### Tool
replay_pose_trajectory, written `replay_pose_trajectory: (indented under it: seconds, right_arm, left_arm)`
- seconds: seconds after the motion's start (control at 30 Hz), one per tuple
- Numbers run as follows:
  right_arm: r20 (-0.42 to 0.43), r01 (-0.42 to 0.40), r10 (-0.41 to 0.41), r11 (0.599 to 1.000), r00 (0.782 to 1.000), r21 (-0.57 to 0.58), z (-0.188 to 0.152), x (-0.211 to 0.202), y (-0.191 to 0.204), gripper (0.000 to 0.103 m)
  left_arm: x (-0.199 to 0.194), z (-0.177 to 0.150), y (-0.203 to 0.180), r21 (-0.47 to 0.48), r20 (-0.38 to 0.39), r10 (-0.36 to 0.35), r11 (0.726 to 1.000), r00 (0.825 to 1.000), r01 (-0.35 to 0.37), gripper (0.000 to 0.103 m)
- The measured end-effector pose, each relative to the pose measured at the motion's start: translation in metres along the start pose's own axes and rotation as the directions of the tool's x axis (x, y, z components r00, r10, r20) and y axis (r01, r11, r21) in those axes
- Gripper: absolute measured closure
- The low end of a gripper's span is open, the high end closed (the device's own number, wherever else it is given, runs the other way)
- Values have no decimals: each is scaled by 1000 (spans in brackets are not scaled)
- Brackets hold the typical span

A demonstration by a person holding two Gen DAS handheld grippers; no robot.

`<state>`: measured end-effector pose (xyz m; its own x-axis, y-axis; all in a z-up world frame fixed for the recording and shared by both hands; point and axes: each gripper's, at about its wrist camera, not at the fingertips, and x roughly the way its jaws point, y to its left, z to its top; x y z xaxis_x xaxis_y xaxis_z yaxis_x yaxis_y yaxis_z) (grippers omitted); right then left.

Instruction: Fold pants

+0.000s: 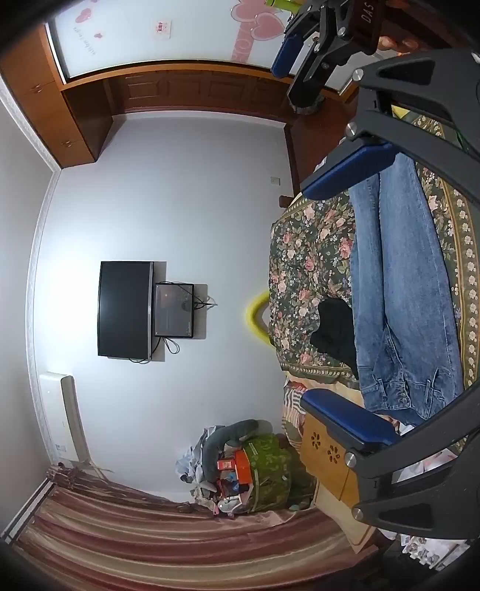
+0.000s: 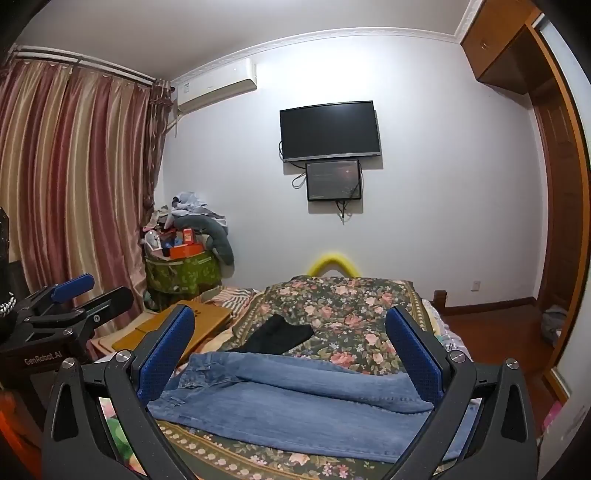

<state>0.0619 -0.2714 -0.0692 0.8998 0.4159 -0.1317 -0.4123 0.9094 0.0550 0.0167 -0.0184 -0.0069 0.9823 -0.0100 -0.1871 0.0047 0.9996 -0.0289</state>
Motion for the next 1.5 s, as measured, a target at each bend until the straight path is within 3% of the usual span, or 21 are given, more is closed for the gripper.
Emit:
replay_pose_trajectory:
  seconds: [1.5]
  right_arm:
    - [0, 8, -8, 1000, 1000, 10, -2, -2, -5, 0]
  left_arm:
    - [2, -2, 3, -9, -10, -11, 1000, 1000, 10, 0]
